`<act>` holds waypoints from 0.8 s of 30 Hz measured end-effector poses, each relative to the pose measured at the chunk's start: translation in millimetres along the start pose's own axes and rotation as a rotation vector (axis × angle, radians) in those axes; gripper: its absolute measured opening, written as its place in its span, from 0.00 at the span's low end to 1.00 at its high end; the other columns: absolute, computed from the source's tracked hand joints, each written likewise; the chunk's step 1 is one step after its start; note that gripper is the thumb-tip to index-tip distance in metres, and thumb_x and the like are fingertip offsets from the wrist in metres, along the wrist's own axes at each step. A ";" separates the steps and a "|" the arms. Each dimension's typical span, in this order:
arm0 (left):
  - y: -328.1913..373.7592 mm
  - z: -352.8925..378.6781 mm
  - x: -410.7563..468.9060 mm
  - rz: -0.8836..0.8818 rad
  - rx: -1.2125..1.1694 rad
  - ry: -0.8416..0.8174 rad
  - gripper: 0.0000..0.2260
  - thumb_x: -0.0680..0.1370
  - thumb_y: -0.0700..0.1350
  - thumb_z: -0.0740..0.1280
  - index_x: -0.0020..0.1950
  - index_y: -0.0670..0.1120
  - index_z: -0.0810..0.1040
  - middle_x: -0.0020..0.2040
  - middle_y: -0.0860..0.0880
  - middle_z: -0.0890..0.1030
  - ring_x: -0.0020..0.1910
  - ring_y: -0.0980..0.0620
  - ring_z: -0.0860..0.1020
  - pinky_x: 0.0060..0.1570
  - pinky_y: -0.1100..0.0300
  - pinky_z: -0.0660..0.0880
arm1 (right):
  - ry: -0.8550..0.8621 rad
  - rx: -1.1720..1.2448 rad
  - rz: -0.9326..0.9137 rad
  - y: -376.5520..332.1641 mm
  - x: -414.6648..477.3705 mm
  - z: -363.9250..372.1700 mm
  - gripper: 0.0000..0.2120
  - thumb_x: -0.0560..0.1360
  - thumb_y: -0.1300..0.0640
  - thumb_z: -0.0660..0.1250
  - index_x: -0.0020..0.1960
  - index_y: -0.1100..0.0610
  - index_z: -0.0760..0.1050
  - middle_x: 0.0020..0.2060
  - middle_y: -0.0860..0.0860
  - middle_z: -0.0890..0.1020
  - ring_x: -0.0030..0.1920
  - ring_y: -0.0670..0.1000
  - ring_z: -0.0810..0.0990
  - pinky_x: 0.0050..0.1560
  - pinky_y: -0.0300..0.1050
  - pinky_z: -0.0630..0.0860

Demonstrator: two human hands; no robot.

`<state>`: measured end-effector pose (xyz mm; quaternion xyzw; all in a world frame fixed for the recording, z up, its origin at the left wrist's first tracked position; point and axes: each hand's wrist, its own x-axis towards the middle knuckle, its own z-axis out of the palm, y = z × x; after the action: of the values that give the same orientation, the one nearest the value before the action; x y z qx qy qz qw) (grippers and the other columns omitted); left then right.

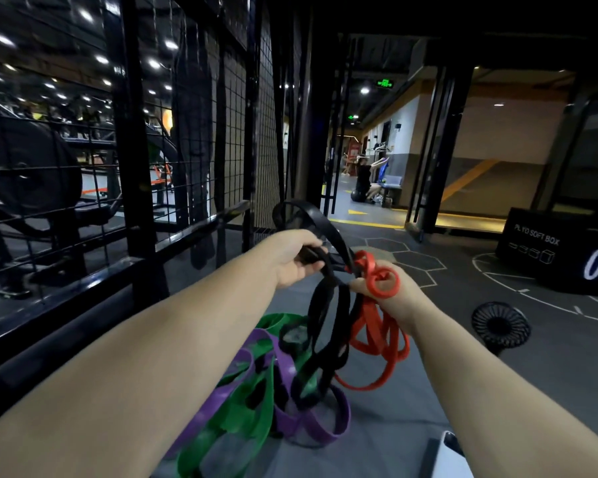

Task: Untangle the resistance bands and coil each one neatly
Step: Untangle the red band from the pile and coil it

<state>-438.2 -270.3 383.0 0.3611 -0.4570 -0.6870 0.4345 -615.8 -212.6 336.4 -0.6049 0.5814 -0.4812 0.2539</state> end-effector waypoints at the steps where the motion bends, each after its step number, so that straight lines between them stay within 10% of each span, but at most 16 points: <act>1: 2.9 3.3 -0.3 0.025 -0.016 -0.029 0.08 0.78 0.33 0.62 0.39 0.40 0.74 0.38 0.43 0.77 0.39 0.51 0.76 0.27 0.65 0.77 | -0.008 0.011 0.009 0.1 -1.3 2.2 0.12 0.69 0.54 0.76 0.49 0.58 0.79 0.42 0.59 0.83 0.42 0.54 0.80 0.50 0.56 0.78; 6: 18.7 11.0 -6.5 0.098 -0.139 -0.066 0.07 0.75 0.29 0.66 0.41 0.40 0.76 0.41 0.44 0.79 0.43 0.51 0.78 0.35 0.65 0.80 | -0.157 0.261 -0.036 4.6 -9.0 11.0 0.22 0.60 0.44 0.80 0.52 0.47 0.81 0.54 0.53 0.84 0.57 0.56 0.82 0.64 0.61 0.74; 12: 16.1 18.9 -3.5 0.123 -0.160 -0.004 0.11 0.75 0.24 0.61 0.40 0.39 0.74 0.40 0.45 0.76 0.42 0.51 0.77 0.53 0.58 0.76 | -0.151 0.395 -0.005 2.7 -10.8 27.2 0.46 0.52 0.34 0.80 0.61 0.59 0.75 0.54 0.63 0.81 0.57 0.62 0.81 0.63 0.65 0.73; 18: 11.7 19.4 2.1 0.254 -0.129 0.118 0.10 0.78 0.27 0.60 0.41 0.40 0.72 0.41 0.45 0.75 0.41 0.52 0.75 0.53 0.58 0.76 | -0.201 0.150 0.014 2.5 -7.1 32.6 0.25 0.59 0.51 0.82 0.53 0.52 0.78 0.45 0.52 0.84 0.48 0.53 0.84 0.55 0.55 0.80; 24: 36.0 -17.1 13.8 0.272 0.396 0.251 0.07 0.81 0.43 0.63 0.58 0.45 0.70 0.52 0.42 0.79 0.48 0.47 0.78 0.46 0.52 0.80 | -0.157 -0.091 0.028 9.6 -0.4 11.5 0.19 0.62 0.61 0.79 0.46 0.45 0.76 0.41 0.48 0.82 0.45 0.52 0.83 0.54 0.54 0.80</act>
<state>-418.3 -295.8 410.0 0.4566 -0.5695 -0.4694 0.4967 -610.1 -217.1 323.3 -0.6436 0.5893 -0.4018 0.2775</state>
